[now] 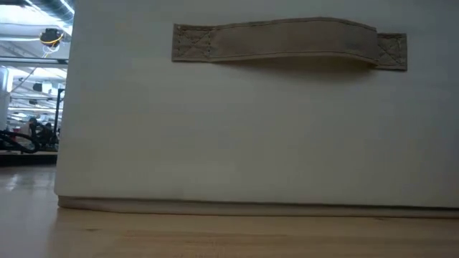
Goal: Sort clothes
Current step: Put the dark blue sock into the top laundry organizer
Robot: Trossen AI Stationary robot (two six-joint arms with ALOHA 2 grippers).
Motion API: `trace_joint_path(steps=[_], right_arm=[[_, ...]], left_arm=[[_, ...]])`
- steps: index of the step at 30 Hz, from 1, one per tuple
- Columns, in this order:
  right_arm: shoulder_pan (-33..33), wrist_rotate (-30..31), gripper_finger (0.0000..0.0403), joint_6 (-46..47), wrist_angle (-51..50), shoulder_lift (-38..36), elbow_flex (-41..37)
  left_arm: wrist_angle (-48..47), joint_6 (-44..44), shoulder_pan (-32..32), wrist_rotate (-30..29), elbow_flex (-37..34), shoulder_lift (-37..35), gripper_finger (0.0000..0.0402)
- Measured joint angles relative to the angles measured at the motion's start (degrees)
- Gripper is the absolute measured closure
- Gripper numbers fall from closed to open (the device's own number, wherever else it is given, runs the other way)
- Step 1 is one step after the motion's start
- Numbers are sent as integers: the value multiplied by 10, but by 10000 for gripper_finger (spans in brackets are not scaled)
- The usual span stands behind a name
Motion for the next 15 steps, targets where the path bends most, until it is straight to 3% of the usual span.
trace_joint_path(steps=[5,11,15], right_arm=[[0,0,395,0,-1,0,0],[-1,1,395,-2,-2,0,0],[-1,1,395,-2,-3,0,0]], left_arm=[[-26,2,0,-8,15,-17,397],[-102,3,8,-108,64,-87,399],[-130,57,31,-190,87,-143,400]])
